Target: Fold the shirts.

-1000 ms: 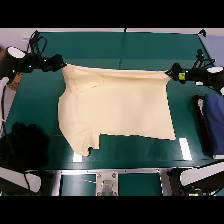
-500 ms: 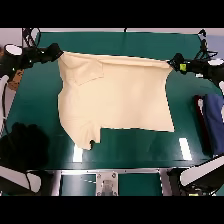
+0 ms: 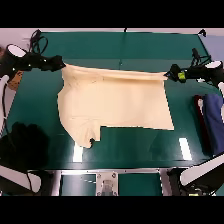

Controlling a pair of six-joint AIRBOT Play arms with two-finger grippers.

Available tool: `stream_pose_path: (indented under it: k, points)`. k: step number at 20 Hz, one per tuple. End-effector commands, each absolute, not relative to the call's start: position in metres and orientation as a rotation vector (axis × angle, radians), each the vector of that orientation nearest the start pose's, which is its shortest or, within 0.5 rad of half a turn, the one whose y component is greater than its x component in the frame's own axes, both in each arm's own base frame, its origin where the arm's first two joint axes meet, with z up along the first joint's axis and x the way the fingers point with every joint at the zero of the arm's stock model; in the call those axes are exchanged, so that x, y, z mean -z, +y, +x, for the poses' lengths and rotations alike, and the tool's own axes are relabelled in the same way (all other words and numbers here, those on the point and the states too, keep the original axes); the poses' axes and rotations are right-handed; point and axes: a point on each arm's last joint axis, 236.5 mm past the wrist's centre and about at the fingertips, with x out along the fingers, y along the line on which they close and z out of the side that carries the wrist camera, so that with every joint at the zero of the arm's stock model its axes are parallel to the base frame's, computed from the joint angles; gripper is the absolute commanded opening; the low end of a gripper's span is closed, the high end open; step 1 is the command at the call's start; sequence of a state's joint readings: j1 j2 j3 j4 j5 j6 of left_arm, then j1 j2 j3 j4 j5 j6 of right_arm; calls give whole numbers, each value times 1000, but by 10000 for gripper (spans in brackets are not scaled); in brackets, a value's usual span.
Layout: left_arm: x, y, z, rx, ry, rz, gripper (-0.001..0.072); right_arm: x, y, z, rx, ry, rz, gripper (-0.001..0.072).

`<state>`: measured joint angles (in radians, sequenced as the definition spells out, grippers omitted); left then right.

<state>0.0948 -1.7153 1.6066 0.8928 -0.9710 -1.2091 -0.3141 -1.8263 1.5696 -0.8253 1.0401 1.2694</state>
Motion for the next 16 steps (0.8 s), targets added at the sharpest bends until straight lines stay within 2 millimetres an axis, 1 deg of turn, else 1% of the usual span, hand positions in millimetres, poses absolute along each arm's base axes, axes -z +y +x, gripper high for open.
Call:
stream_pose_path:
  k: [1,3,4,6,9,14,15,16]
  points:
    - [3,-69,515,390,1101,-331,25,72,-34,490,-164,1268,582,16]
    - [23,-70,502,382,1151,-351,24,84,-29,479,-165,1306,596,16]
    - [32,-70,497,378,1171,-357,24,87,-26,476,-167,1316,598,17]
    - [41,-72,492,374,1188,-374,24,89,-22,476,-171,1320,597,17]
    - [40,-75,494,374,1175,-404,25,87,-19,479,-169,1308,607,17]
    - [38,-77,495,379,1168,-421,25,87,-21,481,-163,1300,606,17]
    - [38,-78,494,380,1173,-425,25,87,-21,481,-164,1301,606,29]
    - [39,-79,492,374,1186,-443,26,87,-22,481,-164,1300,606,100]
